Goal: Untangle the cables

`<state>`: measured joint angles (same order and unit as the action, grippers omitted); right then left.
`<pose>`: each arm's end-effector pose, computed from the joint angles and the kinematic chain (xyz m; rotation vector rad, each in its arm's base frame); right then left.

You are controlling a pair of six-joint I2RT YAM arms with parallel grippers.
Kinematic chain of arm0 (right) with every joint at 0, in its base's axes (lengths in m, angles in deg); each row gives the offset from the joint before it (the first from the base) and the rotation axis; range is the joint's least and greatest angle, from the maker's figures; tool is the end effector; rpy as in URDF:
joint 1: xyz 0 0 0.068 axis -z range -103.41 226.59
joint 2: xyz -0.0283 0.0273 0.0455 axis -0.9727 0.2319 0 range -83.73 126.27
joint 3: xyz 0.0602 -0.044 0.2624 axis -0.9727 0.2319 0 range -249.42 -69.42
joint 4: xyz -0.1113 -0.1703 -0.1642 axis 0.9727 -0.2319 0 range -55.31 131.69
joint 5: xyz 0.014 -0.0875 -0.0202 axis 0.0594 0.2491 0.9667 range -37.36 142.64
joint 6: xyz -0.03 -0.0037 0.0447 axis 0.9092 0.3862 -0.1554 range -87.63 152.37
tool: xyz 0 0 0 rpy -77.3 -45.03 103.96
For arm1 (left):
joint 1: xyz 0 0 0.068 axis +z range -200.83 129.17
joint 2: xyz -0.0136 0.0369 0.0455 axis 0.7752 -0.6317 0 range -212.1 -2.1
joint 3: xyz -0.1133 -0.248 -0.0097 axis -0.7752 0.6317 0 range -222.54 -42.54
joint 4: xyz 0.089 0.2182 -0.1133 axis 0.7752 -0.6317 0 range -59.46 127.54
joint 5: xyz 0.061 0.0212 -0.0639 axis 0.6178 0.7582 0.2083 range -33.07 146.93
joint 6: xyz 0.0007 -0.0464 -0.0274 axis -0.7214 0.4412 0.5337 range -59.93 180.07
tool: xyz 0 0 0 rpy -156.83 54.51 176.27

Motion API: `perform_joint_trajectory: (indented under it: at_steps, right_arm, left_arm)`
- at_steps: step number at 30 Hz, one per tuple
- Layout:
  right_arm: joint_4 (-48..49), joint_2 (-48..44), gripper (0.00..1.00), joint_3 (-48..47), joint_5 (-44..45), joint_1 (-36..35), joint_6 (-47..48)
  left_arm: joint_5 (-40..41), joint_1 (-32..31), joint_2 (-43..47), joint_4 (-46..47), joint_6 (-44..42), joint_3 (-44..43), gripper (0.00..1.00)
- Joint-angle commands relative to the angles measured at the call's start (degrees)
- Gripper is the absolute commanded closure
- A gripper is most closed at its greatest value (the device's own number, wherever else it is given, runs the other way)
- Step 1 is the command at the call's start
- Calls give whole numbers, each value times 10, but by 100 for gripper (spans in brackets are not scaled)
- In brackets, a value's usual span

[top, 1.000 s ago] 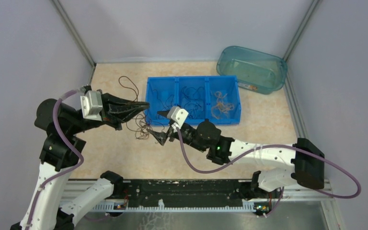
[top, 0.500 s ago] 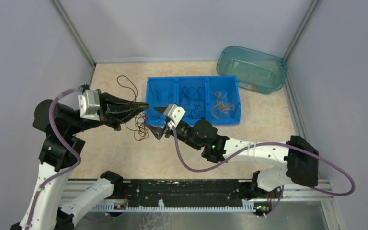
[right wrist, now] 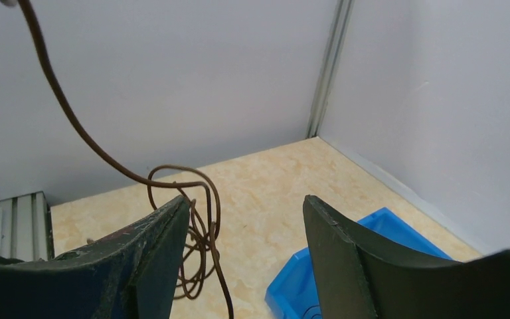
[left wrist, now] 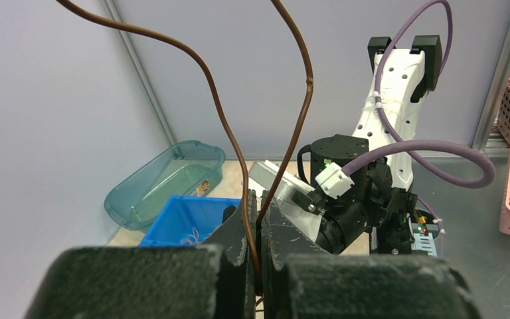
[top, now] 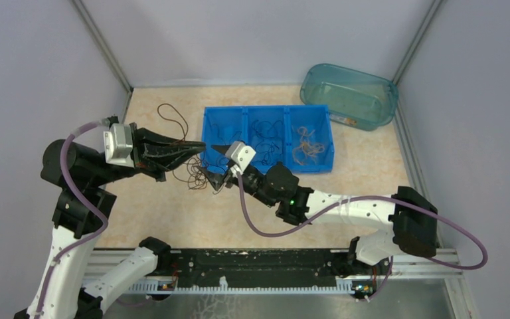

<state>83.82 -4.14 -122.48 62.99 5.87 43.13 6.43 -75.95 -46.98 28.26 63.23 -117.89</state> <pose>0.1129 0.3030 0.3467 -0.7499 1.1144 0.7735 0.0822 -0.0690 0.5106 1.0003 0.9816 -0.9397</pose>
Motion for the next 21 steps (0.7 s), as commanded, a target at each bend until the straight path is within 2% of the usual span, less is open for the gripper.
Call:
perform_joint_trajectory:
  at_steps: [1,10,21]
  right_arm:
    - [68,2,36,-30,22,3,-5]
    - [75,35,39,-51,37,3,9]
    - [84,78,42,1,8,-10,-19]
  left_arm:
    - [-9,1,-1,17,12,-9,100]
    - [-15,1,-5,22,29,-16,100]
    - [-25,1,-27,34,58,-60,100]
